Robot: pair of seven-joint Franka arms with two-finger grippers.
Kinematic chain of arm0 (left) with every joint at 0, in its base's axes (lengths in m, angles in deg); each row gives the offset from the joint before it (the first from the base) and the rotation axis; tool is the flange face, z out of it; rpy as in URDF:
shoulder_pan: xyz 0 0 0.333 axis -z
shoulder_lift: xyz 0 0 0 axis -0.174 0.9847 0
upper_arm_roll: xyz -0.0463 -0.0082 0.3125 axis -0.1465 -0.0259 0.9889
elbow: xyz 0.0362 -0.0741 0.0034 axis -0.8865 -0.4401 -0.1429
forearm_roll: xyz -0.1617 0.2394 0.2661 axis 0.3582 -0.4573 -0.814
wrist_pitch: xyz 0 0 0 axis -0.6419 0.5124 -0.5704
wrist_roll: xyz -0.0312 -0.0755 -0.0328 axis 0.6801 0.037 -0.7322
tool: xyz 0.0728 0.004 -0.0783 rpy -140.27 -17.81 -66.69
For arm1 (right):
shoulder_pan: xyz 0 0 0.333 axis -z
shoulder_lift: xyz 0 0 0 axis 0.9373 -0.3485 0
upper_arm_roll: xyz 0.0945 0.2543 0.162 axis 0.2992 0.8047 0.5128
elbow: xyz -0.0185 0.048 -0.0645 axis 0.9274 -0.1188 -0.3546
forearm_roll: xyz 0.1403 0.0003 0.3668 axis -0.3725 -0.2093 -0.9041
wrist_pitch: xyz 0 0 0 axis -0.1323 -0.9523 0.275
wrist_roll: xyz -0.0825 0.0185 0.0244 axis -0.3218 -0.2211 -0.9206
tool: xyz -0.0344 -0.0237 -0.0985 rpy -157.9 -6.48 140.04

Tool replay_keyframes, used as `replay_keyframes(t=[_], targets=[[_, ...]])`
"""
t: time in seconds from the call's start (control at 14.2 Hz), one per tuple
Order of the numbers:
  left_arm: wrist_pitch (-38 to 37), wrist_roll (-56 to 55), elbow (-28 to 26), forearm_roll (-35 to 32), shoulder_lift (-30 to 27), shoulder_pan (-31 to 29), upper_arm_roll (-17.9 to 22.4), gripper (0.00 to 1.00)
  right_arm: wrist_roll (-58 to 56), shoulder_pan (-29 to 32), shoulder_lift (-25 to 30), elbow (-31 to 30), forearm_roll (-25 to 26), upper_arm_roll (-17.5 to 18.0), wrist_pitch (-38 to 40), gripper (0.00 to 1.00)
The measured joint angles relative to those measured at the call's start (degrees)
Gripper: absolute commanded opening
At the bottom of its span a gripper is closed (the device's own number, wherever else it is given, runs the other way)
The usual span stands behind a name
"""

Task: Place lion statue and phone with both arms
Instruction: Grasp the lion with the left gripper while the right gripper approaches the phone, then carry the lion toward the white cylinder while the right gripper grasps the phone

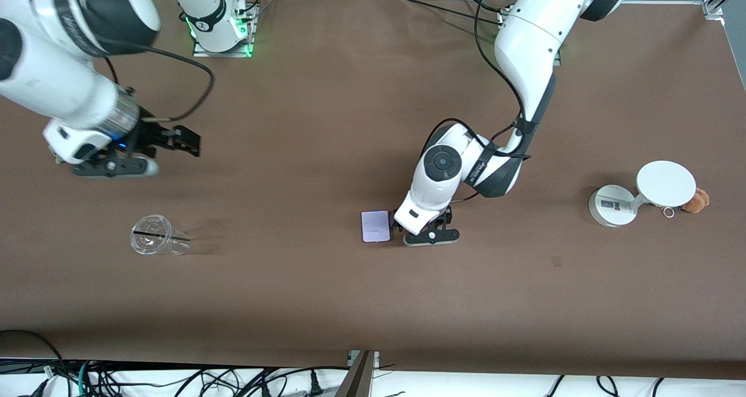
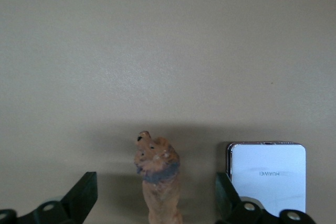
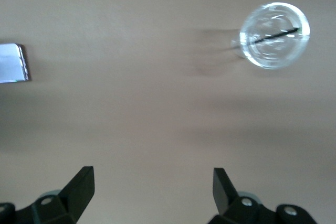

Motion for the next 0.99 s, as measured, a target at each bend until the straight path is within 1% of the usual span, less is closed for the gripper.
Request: replay_keyframes(t=[0.07, 0.21, 0.28, 0.49, 0.71, 0.85, 0.99], targets=[[0.0, -0.5, 0.3, 0.0, 0.4, 0.8, 0.6, 0.40, 1.7, -1.4, -1.3, 0.0, 0.0, 0.0, -1.4, 1.00], [0.0, -0.9, 0.6, 0.0, 0.8, 1.4, 1.1, 0.04, 3.4, -2.7, -3.4, 0.4, 0.0, 0.0, -3.4, 1.00], [0.0, -1.0, 0.7, 0.0, 0.8, 1.4, 1.2, 0.00, 3.5, -2.7, -4.2, 1.2, 0.0, 0.0, -3.8, 1.00], [0.0, -1.0, 1.2, 0.0, 0.8, 1.4, 1.7, 0.00, 3.8, -3.0, -7.0, 5.2, 0.0, -0.1, -3.8, 1.00], [0.0, -0.6, 2.1, -0.1, 0.6, 0.7, 2.4, 0.00, 6.6, -4.7, -9.9, 8.5, -0.1, 0.0, -3.9, 1.00], [-0.8, 1.3, 2.7, -0.1, -0.5, -1.1, 2.8, 0.00, 8.5, -6.6, -12.3, 10.6, -0.1, 0.0, -4.8, 1.00], [-2.5, 4.4, 2.7, -0.1, -2.1, -3.8, 2.8, 0.00, 10.4, -8.4, -14.7, 11.8, -0.1, 0.1, -8.0, 1.00]])
